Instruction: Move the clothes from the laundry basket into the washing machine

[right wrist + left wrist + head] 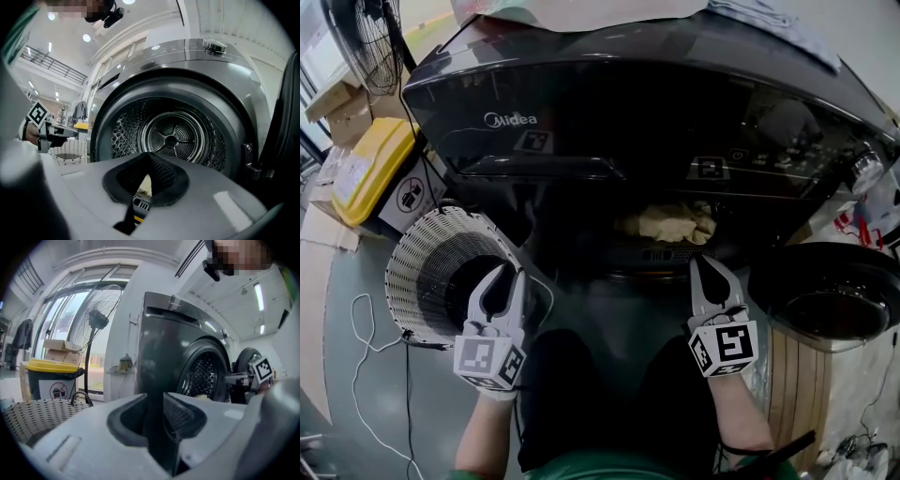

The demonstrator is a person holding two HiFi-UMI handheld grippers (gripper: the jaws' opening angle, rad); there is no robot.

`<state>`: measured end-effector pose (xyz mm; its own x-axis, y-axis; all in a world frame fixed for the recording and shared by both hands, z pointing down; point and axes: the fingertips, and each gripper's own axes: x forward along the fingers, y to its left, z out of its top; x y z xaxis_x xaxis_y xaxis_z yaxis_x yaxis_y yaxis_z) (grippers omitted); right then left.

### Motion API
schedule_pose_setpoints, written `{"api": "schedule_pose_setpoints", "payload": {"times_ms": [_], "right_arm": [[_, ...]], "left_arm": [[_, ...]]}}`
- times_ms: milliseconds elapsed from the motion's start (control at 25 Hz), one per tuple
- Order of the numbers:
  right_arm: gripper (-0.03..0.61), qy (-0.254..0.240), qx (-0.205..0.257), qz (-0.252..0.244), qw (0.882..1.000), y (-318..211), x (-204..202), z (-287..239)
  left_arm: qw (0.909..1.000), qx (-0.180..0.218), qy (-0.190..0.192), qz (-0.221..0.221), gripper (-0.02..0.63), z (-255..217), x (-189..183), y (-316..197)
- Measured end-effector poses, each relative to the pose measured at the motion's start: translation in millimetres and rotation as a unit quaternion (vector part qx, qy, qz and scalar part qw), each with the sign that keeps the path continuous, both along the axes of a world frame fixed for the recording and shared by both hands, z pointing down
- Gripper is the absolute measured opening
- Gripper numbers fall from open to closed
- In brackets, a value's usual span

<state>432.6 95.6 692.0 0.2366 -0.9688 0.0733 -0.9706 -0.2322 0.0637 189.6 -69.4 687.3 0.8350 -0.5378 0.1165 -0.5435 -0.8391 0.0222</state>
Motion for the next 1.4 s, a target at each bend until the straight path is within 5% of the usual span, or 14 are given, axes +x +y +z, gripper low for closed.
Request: {"api": "schedule_pose_setpoints", "payload": {"times_ms": [1400], "right_arm": [[0.0,0.007,0.005,-0.008,1.0,5,-6,-4]], "left_arm": [[1.0,0.001,-0.005,-0.003,0.104,2,-11,1]]}}
